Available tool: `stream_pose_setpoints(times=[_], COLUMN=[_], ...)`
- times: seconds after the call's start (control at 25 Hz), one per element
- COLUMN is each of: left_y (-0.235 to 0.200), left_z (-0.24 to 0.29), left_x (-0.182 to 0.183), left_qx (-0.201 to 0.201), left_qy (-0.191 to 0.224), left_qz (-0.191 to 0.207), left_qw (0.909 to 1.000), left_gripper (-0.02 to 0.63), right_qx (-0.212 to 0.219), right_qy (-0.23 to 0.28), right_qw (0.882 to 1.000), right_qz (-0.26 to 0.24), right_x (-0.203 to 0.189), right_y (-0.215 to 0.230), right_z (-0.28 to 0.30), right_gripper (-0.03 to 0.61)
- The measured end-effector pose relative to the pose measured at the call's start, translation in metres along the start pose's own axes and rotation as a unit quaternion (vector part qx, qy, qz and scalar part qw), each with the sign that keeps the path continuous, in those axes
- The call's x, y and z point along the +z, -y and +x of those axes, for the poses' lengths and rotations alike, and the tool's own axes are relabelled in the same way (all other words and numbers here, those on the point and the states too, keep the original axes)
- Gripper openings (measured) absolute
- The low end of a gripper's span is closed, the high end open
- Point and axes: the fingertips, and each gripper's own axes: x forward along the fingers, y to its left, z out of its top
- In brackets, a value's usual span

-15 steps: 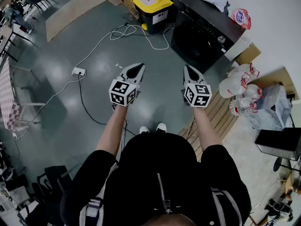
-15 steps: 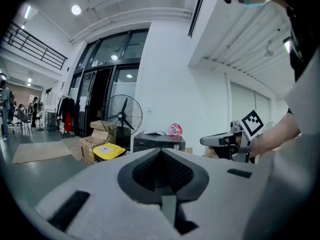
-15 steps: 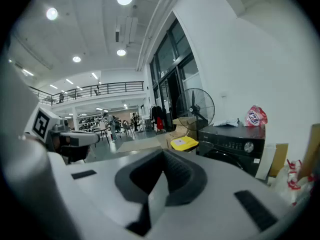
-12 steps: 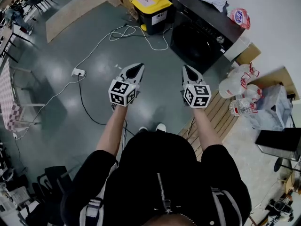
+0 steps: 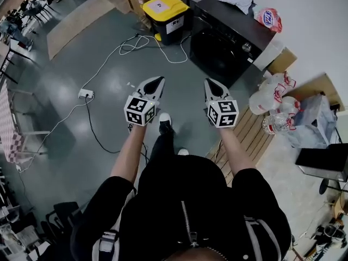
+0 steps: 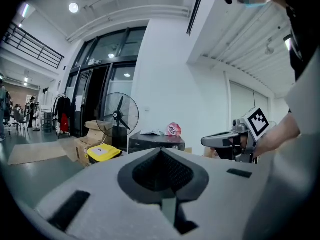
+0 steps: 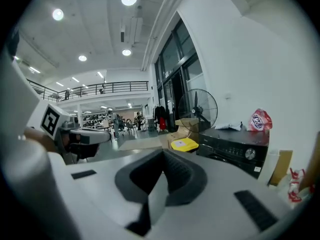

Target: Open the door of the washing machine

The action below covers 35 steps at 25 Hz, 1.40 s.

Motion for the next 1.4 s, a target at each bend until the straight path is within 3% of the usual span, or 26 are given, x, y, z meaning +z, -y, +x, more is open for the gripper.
stream_pose_setpoints(times=[0.48,0.88,1.4], left_y=[-0.084,-0.174,-0.188], left_z=[0.147,0.309,0.447], left_x=[0.022,0.015,-0.003], left_qx=[-0.061,-0.164,-0.251], left_qy=[0.0,-0.059,-0.087], left_qz=[0.01,0.028,0.055], left_qw=[0.9981,0.9843,0.9626], left_gripper=[0.003,0.003,0.005], right_qx=[-0.065,-0.165,-0.263], right_qy=[-0.002,-0.006,-0.004], right_qw=[0.998,0.984,0.959], right_qz=[0.015,0.062,0.103], right_x=[0.023,0.053,0.036], right_y=[0.084,0.172,0.254], right_z=[0.105,0.222,0.25], right_gripper=[0.005,0.005,0.005])
